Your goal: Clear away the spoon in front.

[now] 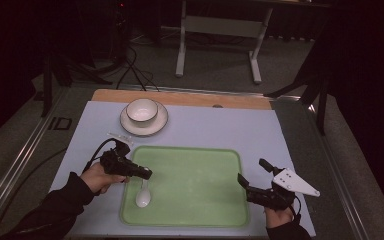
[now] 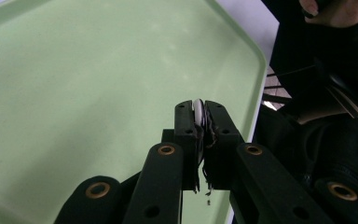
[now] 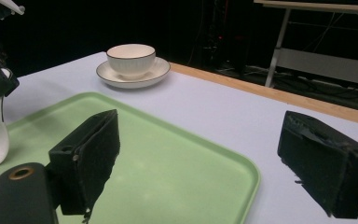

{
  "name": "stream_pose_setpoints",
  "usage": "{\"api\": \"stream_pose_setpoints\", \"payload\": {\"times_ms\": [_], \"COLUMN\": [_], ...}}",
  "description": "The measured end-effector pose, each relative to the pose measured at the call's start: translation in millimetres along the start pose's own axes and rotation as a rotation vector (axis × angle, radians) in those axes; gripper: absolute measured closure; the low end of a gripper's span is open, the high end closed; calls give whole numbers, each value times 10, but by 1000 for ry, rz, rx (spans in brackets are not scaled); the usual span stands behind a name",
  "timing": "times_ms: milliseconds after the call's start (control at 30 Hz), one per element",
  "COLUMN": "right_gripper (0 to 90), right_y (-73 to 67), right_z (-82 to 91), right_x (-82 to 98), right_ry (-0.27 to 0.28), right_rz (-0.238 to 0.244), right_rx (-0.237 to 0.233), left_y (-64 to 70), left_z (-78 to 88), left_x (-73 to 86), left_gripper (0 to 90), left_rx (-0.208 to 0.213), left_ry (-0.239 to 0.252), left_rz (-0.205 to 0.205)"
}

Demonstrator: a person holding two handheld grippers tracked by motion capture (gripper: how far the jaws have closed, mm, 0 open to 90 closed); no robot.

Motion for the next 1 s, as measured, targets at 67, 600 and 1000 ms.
{"api": "stream_pose_setpoints", "payload": {"times_ms": [67,600,1000], "right_gripper": [126,133,133], "right_y": [3,-26,-63], "right_z": [0,-21,-44], "right_x": [0,20,45], "right_ry": [0,-18,-41], "right_rz": [-2,0,5], "right_rx": [1,-23,-56], "left_y": [-23,-344,-589], "left_z": [5,-25,-154], "left_x": [3,100,242], "left_gripper": [848,758,702], "left_rx": [0,-76,-80], "left_ry": [17,136,171], "left_rz": [-7,-26,21]}}
Point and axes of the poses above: each handheld gripper's, and its own axes: z roughly backward along the jaws, x roughly out of its underside, y roughly to its right, the point moved 7 cm from there along -z, roughly forward along the jaws, and after that the axes turned 9 degrees about x, right-handed, at the moved point
